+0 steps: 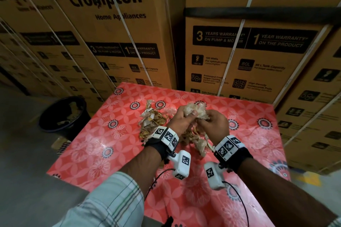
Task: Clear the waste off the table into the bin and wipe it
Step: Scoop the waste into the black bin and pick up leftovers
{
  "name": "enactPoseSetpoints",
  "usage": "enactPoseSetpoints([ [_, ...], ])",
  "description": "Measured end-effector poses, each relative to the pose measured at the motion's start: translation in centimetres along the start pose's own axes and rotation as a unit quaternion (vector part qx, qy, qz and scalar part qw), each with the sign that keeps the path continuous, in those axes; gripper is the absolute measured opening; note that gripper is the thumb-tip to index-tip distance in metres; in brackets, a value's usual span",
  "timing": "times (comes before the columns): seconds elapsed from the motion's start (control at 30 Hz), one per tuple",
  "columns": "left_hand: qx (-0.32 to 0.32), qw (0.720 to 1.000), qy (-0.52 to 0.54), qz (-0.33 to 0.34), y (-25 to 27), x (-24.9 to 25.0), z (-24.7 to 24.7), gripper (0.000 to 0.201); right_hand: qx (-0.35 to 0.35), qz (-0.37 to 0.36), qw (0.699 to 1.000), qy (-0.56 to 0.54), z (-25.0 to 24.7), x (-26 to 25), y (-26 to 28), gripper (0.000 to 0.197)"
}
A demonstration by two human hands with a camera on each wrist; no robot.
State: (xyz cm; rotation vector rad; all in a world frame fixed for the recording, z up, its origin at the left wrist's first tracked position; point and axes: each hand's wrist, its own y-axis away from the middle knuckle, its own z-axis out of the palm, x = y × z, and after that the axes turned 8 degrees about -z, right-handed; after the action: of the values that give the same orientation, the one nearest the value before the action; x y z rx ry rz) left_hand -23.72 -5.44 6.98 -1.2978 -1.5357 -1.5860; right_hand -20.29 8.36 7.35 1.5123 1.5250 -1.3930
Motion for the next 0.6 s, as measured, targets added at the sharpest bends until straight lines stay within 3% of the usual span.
enactPoseSetpoints([
  [0.13, 0.05, 0.998, -0.003, 0.027, 1.1, 1.2, -0.5, 0.035, -0.048, 0.066, 0.992, -0.091, 0.0, -0.5, -0.1, 0.038],
  [0.23, 0.061, 0.998, 0.002, 0.02, 1.4, 1.3, -1.4, 0.036, -0.131, 0.055, 0.986, -0.09, -0.2, 0.0, 0.3, 0.05],
  [0.33, 0.034, 0.998, 0.045, -0.002, 1.5, 0.9, -2.4, 0.018, -0.167, 0.022, 0.985, -0.04, 0.0, 0.2, 0.6, 0.058],
  [0.4, 0.033, 0.998, 0.061, -0.013, 1.5, 0.2, -3.2, 0.015, -0.169, 0.005, 0.985, -0.012, 0.4, -0.5, 0.8, 0.057],
  [0.5, 0.019, 0.999, 0.031, -0.03, 1.1, -1.2, -4.4, 0.033, -0.129, -0.035, 0.99, 0.055, 1.3, -1.3, 0.6, 0.044],
  [0.6, -0.012, 0.998, 0.038, -0.047, 1.9, -1.4, -5.6, 0.017, -0.102, -0.083, 0.985, 0.116, 2.4, -1.4, 0.2, 0.023],
])
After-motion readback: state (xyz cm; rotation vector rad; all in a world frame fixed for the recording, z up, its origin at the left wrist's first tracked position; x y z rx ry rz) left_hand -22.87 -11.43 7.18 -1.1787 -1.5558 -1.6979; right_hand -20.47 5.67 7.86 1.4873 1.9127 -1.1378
